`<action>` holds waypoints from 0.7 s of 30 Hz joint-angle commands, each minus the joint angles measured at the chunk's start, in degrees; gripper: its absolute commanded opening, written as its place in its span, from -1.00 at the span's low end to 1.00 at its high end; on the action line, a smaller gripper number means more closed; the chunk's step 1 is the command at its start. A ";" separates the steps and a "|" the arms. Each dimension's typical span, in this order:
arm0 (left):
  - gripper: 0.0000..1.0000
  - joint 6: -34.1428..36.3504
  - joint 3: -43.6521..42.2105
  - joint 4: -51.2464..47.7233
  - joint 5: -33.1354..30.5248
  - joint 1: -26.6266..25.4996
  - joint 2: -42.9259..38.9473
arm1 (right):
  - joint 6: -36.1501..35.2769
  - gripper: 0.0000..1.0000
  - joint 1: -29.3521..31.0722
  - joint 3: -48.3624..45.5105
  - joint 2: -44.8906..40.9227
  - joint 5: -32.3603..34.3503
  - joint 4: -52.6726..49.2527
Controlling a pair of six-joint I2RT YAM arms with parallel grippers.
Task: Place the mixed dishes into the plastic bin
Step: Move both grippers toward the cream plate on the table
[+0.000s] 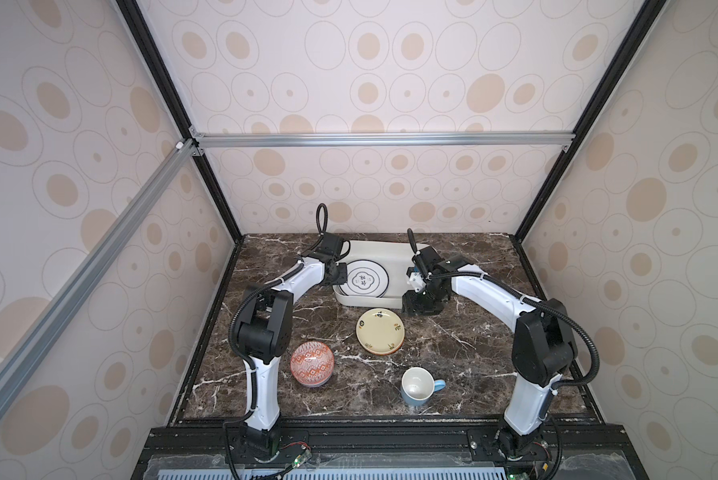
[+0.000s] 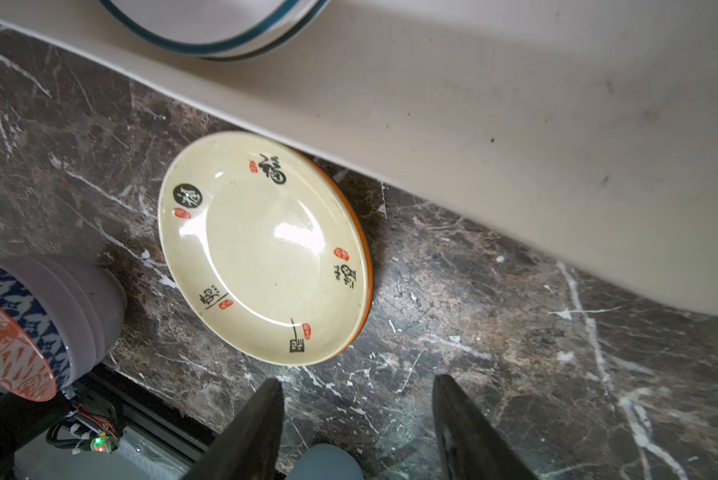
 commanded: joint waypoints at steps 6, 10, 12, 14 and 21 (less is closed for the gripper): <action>0.14 3.13 -0.48 -1.21 2.25 0.11 -8.73 | 2.28 0.13 1.77 -3.81 0.83 -2.17 4.37; 0.13 5.86 -5.40 -0.27 6.89 0.02 -15.41 | 2.65 0.11 1.91 -4.96 2.74 -2.58 6.69; 0.10 6.81 -9.23 1.19 9.77 -0.24 -18.89 | 2.65 0.08 1.94 -4.99 3.81 -2.65 7.32; 0.07 7.48 -14.03 2.49 12.78 -0.30 -22.29 | 2.50 0.04 1.92 -4.90 4.84 -2.88 7.93; 0.02 8.88 -24.54 4.57 19.36 -3.01 -27.47 | 2.06 -0.05 1.90 -4.48 7.82 -3.33 9.28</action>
